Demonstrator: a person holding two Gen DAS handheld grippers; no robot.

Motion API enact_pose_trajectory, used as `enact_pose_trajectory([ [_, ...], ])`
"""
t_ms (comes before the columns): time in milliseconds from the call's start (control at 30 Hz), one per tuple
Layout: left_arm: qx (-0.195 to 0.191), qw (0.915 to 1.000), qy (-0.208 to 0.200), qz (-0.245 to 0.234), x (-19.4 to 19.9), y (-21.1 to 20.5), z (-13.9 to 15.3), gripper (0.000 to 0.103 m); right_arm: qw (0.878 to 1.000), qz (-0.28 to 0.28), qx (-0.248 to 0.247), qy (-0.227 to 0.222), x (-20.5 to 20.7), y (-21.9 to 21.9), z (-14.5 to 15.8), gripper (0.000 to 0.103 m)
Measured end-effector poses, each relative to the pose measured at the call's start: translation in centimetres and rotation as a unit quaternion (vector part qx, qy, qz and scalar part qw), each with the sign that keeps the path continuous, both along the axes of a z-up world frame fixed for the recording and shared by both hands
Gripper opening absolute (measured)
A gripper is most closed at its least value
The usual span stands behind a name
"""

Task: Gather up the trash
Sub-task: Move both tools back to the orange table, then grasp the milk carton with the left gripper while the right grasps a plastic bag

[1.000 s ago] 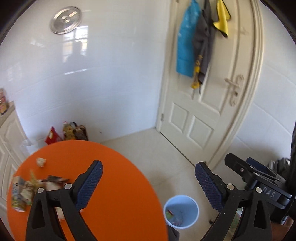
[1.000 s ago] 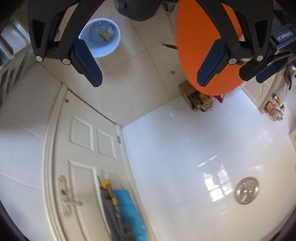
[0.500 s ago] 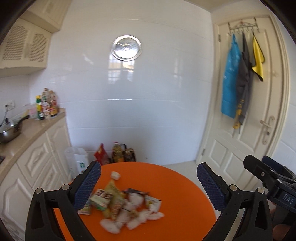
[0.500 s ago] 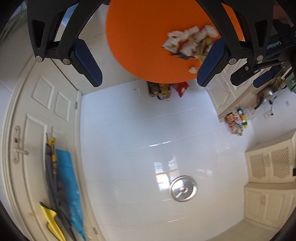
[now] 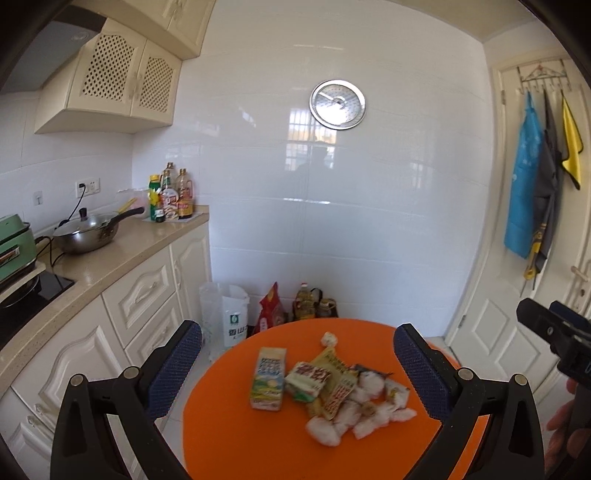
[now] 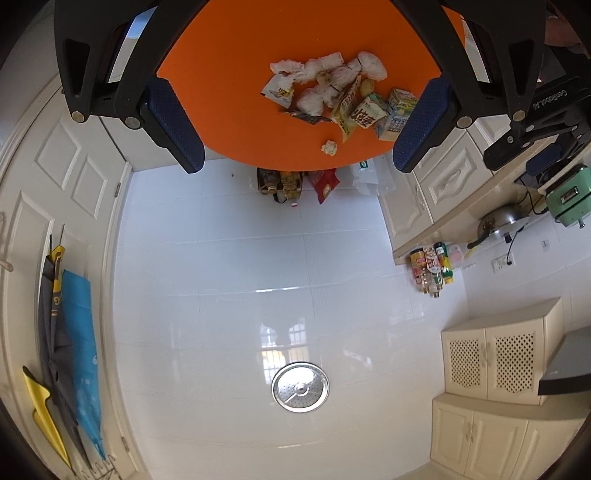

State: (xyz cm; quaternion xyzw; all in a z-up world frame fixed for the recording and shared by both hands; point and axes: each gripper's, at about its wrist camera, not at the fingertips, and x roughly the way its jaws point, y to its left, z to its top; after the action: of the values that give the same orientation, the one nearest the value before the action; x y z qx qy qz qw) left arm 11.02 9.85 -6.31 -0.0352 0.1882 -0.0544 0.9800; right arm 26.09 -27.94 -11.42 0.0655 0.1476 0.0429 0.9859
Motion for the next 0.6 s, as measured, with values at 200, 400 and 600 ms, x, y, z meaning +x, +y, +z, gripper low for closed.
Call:
enact_pose_trajectory([
  [200, 0.005, 0.9988, 0.046, 0.014, 3.7, -1.4, -1.7, 0.102, 0.998, 0.006, -0.016, 0.057, 2.8, 0.6, -3.2, 0.103],
  [400, 0.011, 0.9963, 0.083, 0.022, 8.1, -2.8, -2.8, 0.102, 0.994, 0.022, -0.012, 0.11, 6.0, 1.4, -6.5, 0.103],
  [600, 0.015, 0.9921, 0.122, 0.027, 15.2, -2.7, -4.2, 0.102, 0.986, 0.045, -0.012, 0.157, 9.3, 3.9, -9.5, 0.092],
])
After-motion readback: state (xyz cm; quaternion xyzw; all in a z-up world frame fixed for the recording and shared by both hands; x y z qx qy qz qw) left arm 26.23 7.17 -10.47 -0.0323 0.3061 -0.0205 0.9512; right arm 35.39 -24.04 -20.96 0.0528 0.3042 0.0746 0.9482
